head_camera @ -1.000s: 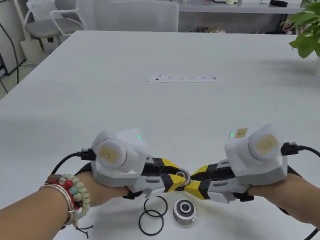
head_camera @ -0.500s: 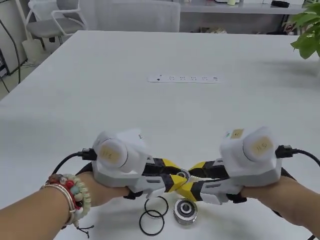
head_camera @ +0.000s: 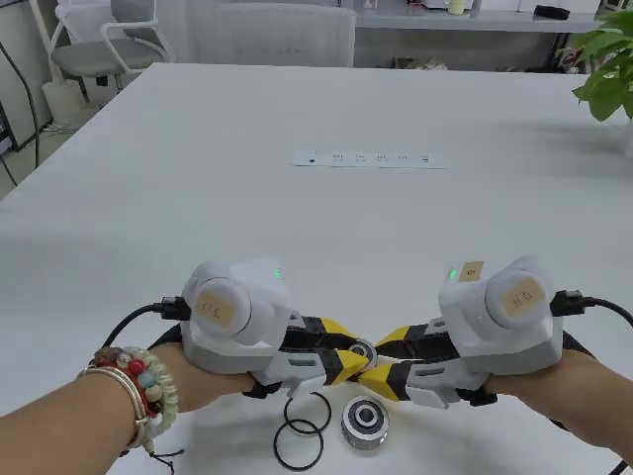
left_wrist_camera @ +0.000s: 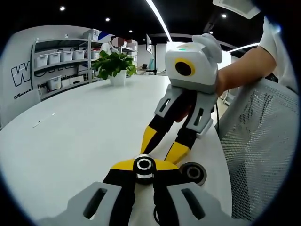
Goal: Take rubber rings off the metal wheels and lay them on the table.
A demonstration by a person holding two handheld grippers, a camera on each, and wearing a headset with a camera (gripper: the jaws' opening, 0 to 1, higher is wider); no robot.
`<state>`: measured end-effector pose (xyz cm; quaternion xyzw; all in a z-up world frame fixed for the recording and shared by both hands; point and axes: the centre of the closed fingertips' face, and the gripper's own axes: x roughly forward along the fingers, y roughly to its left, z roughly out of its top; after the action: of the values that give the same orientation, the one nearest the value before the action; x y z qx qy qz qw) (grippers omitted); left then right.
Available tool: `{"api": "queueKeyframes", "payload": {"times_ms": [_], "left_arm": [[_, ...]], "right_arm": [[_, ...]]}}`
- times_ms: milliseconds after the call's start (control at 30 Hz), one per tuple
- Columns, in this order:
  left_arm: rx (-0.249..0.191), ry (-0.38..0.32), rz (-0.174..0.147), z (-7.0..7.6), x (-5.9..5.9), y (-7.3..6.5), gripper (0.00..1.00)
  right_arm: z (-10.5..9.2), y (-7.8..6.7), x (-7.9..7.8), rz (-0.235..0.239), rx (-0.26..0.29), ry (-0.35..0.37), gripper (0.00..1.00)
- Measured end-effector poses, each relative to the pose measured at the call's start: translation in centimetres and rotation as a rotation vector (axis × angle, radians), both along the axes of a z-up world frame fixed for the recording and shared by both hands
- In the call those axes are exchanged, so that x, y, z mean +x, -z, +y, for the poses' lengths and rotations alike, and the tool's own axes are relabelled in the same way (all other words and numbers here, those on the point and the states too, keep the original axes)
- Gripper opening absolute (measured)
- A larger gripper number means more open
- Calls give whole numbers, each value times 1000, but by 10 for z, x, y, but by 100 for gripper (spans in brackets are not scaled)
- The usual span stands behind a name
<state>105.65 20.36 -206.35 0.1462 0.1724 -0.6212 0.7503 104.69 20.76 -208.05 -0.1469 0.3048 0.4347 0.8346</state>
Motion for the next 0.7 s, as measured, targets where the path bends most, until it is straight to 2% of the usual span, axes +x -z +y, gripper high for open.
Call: {"api": "queueKeyframes", "payload": {"times_ms": [233,267,300,367,433,567,700], "left_arm": [[0,-5,1,0,0,0,9],[0,-5,1,0,0,0,9],[0,-6,1,0,0,0,9],[1,-8,1,0,0,0,9],[2,-10,2,1,0,0,9],[1,-10,3,1,0,-1,9],[1,-7,4,2,0,-1,8]], "right_arm": [[-4,0,-2,-3,-21,-17,12],[-8,2,-2,-5,-48,-21,5],[-11,1,0,-26,-58,-15,0],[-9,0,-1,-2,-29,-6,0],[-8,1,-1,-13,-44,-13,0],[-10,2,1,-4,-44,4,0],[-15,2,6,21,-49,69,0]]}}
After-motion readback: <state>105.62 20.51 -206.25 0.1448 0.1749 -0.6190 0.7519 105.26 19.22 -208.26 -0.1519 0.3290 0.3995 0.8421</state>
